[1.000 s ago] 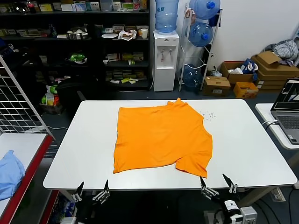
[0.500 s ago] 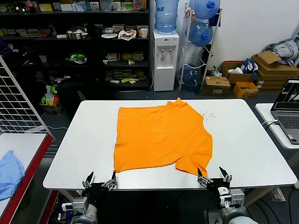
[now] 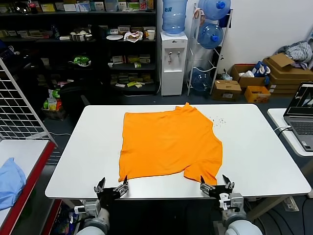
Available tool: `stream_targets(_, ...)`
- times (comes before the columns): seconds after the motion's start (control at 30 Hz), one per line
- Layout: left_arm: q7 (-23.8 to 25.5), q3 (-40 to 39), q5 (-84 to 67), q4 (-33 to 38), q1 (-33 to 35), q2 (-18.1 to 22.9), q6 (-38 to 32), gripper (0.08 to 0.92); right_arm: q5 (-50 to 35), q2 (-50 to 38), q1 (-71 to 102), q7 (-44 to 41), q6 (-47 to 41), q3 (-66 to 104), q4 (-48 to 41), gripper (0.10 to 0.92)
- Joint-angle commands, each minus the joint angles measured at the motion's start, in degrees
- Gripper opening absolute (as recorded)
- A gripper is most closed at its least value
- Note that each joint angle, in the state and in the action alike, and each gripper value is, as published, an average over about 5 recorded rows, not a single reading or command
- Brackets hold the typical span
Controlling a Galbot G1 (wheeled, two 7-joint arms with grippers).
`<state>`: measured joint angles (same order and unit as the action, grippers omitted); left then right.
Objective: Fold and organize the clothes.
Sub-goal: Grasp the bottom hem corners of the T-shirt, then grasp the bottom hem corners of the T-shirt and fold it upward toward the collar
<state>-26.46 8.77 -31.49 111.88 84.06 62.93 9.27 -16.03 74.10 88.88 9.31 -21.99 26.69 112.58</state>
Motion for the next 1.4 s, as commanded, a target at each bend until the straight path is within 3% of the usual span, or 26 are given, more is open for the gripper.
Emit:
stream_targets(0.03,-0.5,-1.6,-0.7,-1.5,-2.3,0.3,1.0,0.901,0.4,0.4,-1.5,0.4,-0.7,-1.1,-1.6,0.801)
stream_targets(0.83,-1.0,-3.8,-0.2,-1.4,-1.9,0.0,2.0,0.225,-0.1,0.9,1.3,1.4,-0.3,-1.6,1.5,0.143)
stream_targets(1.03,-1.1,-3.8,-0.7,0.0,-1.4,-0.3,1.9,0.094,-0.6,0.7,2.5,1.7,1.6,-1.3,3.6,0.125)
stream_targets(1.4,-3.7,-0.1,-9.2,12.4,6.4,-8.3,3.3,0.091,-4.5,-5.8,14.0,4.5,2.1,1.7,13.1,0.125)
